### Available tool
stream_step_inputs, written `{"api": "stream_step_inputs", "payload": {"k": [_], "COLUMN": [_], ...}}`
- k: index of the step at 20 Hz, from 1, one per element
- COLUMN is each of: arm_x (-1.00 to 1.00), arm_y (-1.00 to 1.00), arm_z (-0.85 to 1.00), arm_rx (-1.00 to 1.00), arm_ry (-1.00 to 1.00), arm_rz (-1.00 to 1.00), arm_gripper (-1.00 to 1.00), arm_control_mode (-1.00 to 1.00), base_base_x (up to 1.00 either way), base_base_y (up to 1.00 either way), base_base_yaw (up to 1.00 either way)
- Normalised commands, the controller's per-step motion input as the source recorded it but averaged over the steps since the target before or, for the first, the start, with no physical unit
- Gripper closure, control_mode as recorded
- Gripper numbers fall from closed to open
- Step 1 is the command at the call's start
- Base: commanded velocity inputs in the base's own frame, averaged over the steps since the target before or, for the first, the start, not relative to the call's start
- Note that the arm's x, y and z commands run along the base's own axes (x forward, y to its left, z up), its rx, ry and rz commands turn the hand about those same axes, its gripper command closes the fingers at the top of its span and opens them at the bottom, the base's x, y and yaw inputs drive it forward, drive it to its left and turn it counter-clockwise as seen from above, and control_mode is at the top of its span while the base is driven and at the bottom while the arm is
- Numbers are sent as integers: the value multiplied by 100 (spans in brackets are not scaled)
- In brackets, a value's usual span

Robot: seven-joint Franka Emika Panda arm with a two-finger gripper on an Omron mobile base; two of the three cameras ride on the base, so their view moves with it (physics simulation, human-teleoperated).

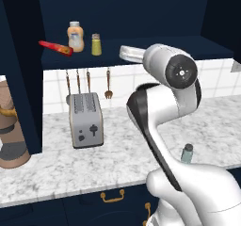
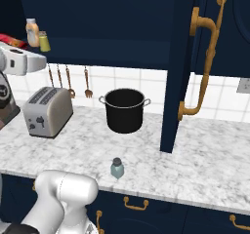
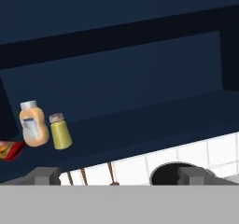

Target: Put the shaker and condiment bottle from the counter next to their counterparts in the cabinet.

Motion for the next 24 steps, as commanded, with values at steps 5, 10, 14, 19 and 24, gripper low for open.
{"api": "stream_step_inputs", "payload": {"k": [5, 10, 14, 19, 24], "arm_x": [-62, -89, -1, -25, -70], "arm_y": [-57, -8, -8, -42, -40], "arm_z": [-6, -31, -38, -65, -53], "arm_rx": [14, 4, 0, 1, 4], "arm_ry": [2, -5, 0, 0, -7], "arm_rz": [-9, -18, -7, -27, -21], "arm_gripper": [-100, -100, -100, -100, -100], "arm_control_mode": [-100, -100, -100, -100, -100], "base_base_x": [0, 0, 0, 0, 0], "base_base_y": [0, 0, 0, 0, 0], "base_base_yaw": [0, 0, 0, 0, 0]}}
